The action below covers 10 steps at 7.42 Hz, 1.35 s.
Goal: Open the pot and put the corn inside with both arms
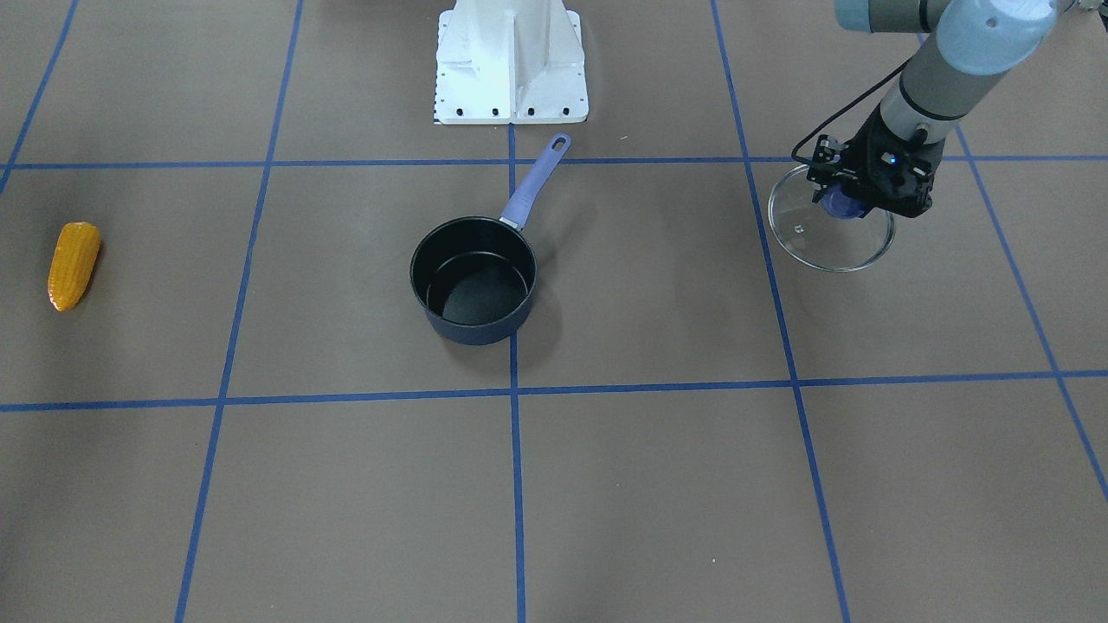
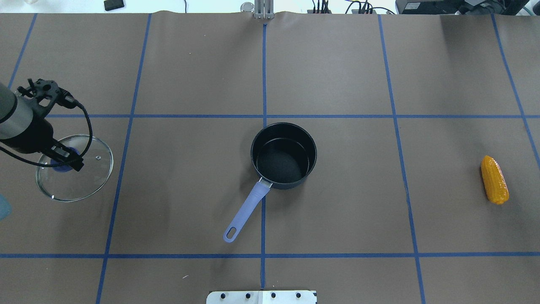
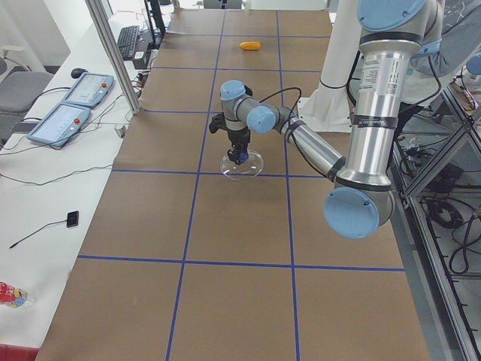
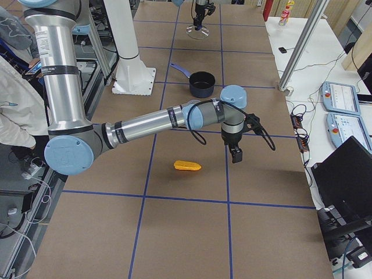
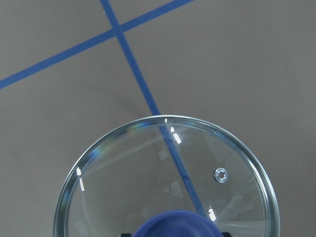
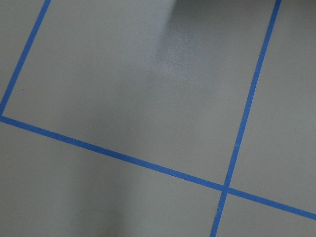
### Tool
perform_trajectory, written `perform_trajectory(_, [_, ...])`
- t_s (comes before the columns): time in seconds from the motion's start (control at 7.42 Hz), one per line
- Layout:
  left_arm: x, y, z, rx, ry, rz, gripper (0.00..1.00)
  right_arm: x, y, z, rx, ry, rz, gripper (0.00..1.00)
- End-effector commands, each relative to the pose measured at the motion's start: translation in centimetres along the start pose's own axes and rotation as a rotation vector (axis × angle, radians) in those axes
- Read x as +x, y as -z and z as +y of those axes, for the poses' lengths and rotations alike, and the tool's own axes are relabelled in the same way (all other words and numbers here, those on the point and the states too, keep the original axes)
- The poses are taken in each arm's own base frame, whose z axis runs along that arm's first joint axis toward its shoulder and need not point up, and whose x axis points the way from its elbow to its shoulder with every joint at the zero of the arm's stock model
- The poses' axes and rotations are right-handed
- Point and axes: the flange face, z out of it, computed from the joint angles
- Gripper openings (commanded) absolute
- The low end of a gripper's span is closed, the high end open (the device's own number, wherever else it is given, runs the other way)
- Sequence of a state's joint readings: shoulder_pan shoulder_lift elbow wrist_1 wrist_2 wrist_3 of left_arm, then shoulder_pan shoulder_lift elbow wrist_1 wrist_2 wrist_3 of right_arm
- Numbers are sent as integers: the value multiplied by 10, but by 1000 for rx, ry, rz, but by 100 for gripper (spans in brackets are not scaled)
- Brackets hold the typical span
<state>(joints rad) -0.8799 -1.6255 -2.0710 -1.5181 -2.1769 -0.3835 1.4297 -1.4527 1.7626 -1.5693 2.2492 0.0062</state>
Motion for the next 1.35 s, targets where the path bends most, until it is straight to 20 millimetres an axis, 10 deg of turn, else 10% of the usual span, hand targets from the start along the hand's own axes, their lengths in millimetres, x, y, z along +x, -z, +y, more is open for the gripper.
perform_trajectory(0.0, [-30,-20,34,12,-16,5,0,0,0,0,0,0,0,100])
perform_trajectory(0.81, [-88,-99,42,11,-27,7,3,0,0,1,0,0,0,100])
perform_trajectory(1.21, [-88,-104,38,6,-28,7,62,0,0,1,0,0,0,100])
